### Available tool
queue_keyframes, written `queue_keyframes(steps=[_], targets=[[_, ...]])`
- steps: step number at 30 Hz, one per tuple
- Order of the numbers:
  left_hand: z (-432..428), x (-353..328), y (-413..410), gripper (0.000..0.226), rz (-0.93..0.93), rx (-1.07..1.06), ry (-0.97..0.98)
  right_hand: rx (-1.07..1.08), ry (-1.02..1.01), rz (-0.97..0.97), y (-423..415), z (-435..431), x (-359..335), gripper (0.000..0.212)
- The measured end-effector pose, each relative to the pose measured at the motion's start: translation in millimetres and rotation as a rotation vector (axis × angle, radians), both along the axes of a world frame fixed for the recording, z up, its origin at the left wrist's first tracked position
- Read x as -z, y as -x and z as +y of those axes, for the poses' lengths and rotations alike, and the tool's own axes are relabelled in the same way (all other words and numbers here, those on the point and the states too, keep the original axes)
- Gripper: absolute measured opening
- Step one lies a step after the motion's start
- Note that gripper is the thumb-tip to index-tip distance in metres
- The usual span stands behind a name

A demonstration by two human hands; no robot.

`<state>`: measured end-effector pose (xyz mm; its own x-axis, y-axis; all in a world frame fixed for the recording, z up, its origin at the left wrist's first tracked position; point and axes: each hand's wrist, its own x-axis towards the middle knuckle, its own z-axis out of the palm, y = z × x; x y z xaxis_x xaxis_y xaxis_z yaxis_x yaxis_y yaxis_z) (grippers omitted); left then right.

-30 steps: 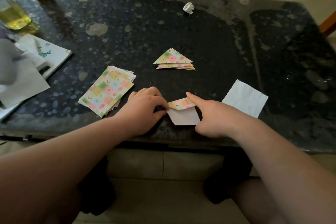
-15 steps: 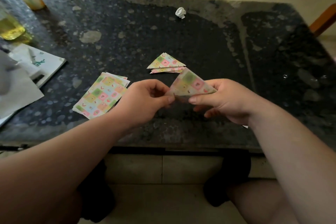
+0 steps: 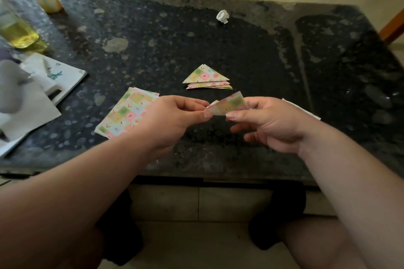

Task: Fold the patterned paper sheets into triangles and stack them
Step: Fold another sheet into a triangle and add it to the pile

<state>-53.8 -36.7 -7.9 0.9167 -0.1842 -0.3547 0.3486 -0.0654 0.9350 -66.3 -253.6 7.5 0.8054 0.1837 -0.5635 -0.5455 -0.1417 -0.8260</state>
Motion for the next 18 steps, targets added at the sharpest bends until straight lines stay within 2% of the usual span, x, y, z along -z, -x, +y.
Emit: queue_keyframes(steps=[3, 5, 10, 16, 18], targets=[[0.2, -0.9, 2.8, 0.013, 0.054, -0.006, 0.016, 0.1, -0.045, -0.036, -1.7, 5.6, 3.8, 0.02], [-0.3, -0.9, 3.7, 0.008, 0.101, -0.026, 0.048, 0.155, -0.058, -0.057, -1.6, 8.5, 4.5, 0.025], [-1.2, -4.6, 8.9, 0.006, 0.213, -0.034, 0.215, 0.21, -0.08, -0.144, 5.5, 13.8, 3.0, 0.026], [0.5, -5.4, 12.3, 0.005, 0.163, -0.118, 0.18, 0.281, -0.057, -0.158, 12.8, 20.3, -2.1, 0.008], [1.6, -4.4, 14.2, 0.006, 0.154, -0.114, 0.149, 0.284, -0.071, -0.123, 15.0, 24.3, -3.3, 0.012]])
